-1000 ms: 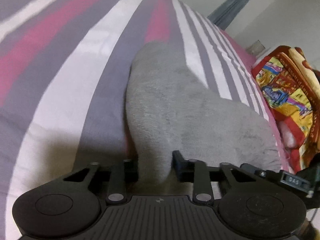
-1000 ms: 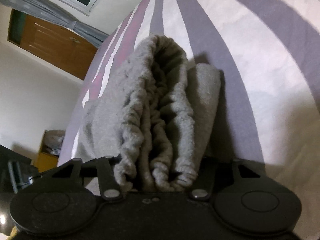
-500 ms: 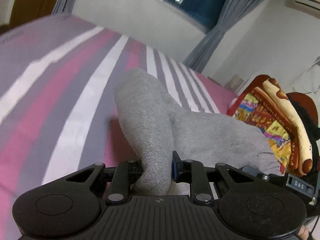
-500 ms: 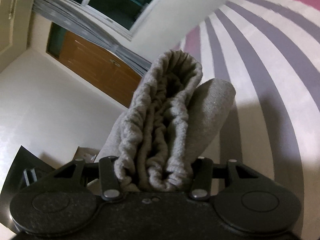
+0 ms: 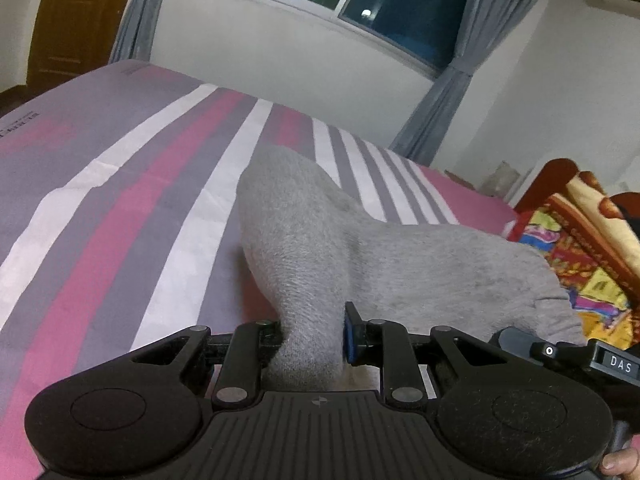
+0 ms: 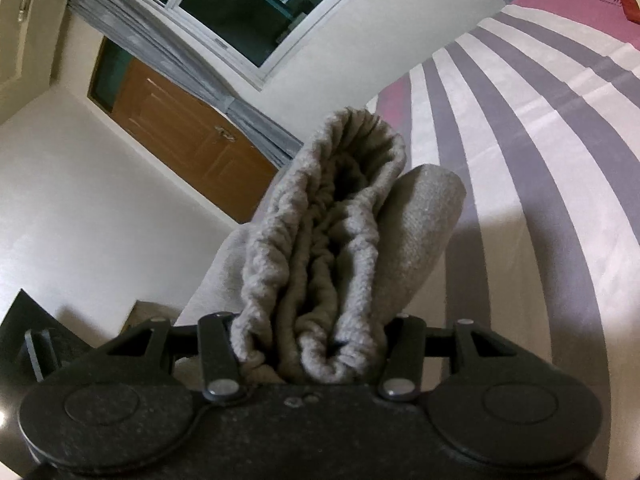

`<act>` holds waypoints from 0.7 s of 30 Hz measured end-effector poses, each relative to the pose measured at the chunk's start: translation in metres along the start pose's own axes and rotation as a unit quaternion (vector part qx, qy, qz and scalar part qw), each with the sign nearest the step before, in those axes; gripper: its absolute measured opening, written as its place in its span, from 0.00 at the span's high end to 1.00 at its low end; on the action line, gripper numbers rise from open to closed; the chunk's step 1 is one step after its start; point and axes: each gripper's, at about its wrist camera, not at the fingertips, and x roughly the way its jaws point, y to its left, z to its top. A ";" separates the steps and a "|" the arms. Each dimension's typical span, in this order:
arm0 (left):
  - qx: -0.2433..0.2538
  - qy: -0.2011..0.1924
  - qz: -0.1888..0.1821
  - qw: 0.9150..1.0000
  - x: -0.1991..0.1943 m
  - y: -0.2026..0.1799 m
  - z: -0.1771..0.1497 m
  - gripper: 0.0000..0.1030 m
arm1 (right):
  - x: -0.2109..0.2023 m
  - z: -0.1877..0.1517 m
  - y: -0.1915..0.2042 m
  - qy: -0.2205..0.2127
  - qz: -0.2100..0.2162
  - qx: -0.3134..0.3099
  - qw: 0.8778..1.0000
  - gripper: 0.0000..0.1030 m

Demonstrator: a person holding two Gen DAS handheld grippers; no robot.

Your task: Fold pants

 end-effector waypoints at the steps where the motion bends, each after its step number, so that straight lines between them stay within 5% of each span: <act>1: 0.001 0.002 0.003 1.000 0.006 0.001 0.000 0.78 | -0.002 0.005 -0.010 0.002 -0.003 0.001 1.000 0.53; 10: 0.034 0.049 0.047 0.997 0.083 0.014 -0.033 0.77 | 0.039 -0.001 -0.070 0.033 -0.065 0.023 0.997 0.52; 13: 0.037 0.082 0.072 0.993 0.102 0.026 -0.053 0.63 | 0.048 -0.015 -0.087 0.056 -0.112 0.014 0.992 0.47; 18: 0.052 0.073 0.087 0.992 0.088 0.025 -0.052 0.59 | 0.030 -0.024 -0.079 0.035 -0.140 0.002 0.990 0.29; 21: 0.053 0.013 0.108 0.993 0.056 0.022 -0.046 0.59 | 0.013 -0.023 -0.062 0.026 -0.180 -0.030 0.983 0.29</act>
